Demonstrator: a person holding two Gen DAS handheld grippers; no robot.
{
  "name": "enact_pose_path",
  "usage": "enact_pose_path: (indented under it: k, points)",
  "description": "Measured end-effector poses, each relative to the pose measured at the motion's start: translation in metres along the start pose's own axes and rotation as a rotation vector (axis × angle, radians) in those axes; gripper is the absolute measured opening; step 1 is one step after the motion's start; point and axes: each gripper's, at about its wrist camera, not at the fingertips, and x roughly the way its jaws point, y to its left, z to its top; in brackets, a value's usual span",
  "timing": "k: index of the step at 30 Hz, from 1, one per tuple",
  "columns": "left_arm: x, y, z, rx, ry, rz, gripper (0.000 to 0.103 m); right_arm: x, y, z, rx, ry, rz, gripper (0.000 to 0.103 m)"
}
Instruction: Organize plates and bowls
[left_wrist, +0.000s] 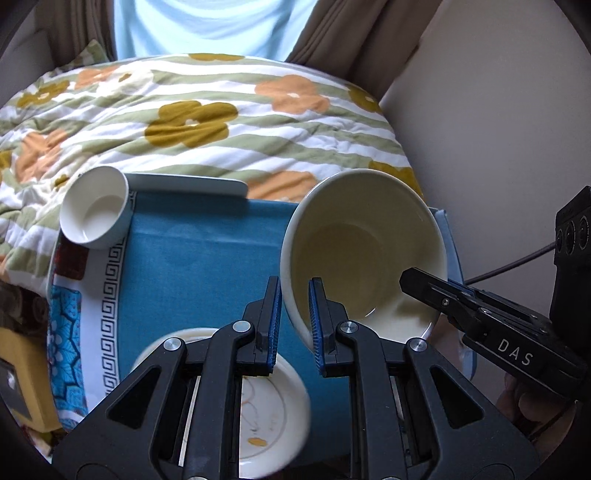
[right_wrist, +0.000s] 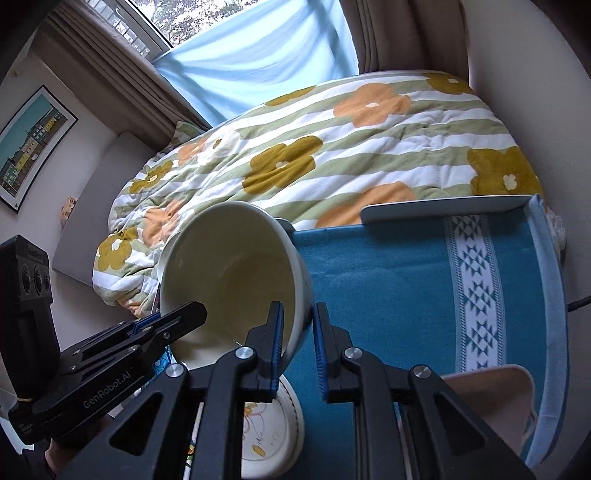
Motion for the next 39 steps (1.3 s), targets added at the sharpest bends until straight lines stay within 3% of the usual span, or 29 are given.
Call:
enact_pose_path:
  k: [7, 15, 27, 31, 39]
  points:
    - [0.006, -0.08, -0.051, 0.036, 0.024, -0.027, 0.013, -0.058, -0.061, -0.039, 0.01, -0.018, -0.035, 0.015]
    - [0.044, -0.133, -0.098, 0.101, 0.163, -0.039, 0.013, -0.078, -0.122, -0.08, 0.068, 0.024, -0.084, 0.015]
    - [0.102, -0.156, -0.122, 0.281, 0.319, 0.034, 0.013, -0.046, -0.165, -0.119, 0.202, 0.117, -0.122, 0.015]
    - [0.114, -0.159, -0.123, 0.346, 0.338, 0.085, 0.013, -0.042, -0.169, -0.122, 0.214, 0.122, -0.13, 0.015]
    - [0.125, -0.16, -0.131, 0.382, 0.361, 0.093, 0.014, -0.039, -0.173, -0.126, 0.232, 0.13, -0.15, 0.015]
